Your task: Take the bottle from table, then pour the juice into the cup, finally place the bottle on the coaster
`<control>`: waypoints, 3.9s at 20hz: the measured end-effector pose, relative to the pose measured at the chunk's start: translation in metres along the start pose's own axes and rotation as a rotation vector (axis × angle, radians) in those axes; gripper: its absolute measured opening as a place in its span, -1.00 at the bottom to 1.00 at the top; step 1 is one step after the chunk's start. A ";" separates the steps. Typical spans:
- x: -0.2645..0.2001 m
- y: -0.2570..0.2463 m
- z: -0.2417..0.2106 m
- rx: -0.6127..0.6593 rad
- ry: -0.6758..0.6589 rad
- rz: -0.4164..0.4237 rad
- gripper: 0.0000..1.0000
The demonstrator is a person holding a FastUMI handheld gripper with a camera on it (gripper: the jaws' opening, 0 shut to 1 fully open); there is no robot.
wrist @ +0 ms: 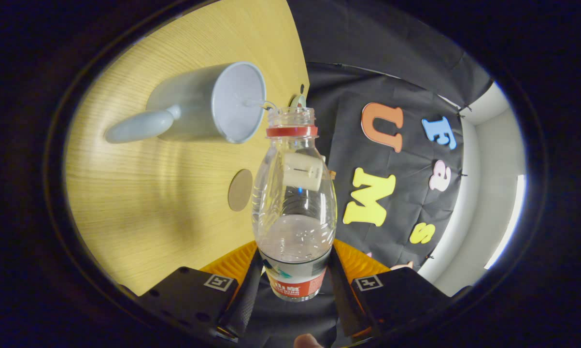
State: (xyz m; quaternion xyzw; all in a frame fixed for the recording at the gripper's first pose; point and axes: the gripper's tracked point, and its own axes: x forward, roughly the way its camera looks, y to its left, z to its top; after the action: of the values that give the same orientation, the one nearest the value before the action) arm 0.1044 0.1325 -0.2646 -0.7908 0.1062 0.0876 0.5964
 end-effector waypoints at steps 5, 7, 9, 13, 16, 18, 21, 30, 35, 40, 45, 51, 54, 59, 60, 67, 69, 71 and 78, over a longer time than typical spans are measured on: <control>-0.003 -0.001 -0.005 -0.016 0.017 0.014 0.53; -0.005 -0.003 -0.006 -0.019 0.021 0.012 0.53; -0.006 -0.007 -0.006 -0.026 0.022 0.005 0.53; -0.005 -0.014 -0.010 -0.043 0.028 -0.011 0.53; -0.005 -0.018 -0.013 -0.066 0.028 -0.016 0.52; -0.005 -0.022 -0.014 -0.079 0.032 -0.022 0.53; -0.002 -0.026 -0.015 -0.085 0.035 -0.025 0.53; -0.006 -0.039 -0.013 -0.108 0.032 -0.048 0.52; -0.008 -0.049 -0.013 -0.117 0.033 -0.062 0.53; -0.008 -0.056 -0.011 -0.138 0.028 -0.069 0.52; -0.009 -0.061 -0.008 -0.158 0.023 -0.078 0.52; -0.008 -0.061 -0.009 -0.185 0.028 -0.074 0.52; -0.009 -0.068 -0.009 -0.192 0.028 -0.086 0.52; -0.010 -0.073 -0.003 -0.217 0.024 -0.092 0.52; -0.010 -0.073 -0.002 -0.222 0.023 -0.091 0.52; -0.012 -0.084 0.000 -0.251 0.025 -0.106 0.52; -0.012 -0.086 -0.001 -0.256 0.027 -0.111 0.52; -0.011 -0.089 -0.001 -0.262 0.029 -0.115 0.52; -0.013 -0.095 0.004 -0.306 0.022 -0.129 0.52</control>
State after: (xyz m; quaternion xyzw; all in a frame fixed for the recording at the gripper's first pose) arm 0.1178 0.1627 -0.1749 -0.8784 0.0470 0.0556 0.4723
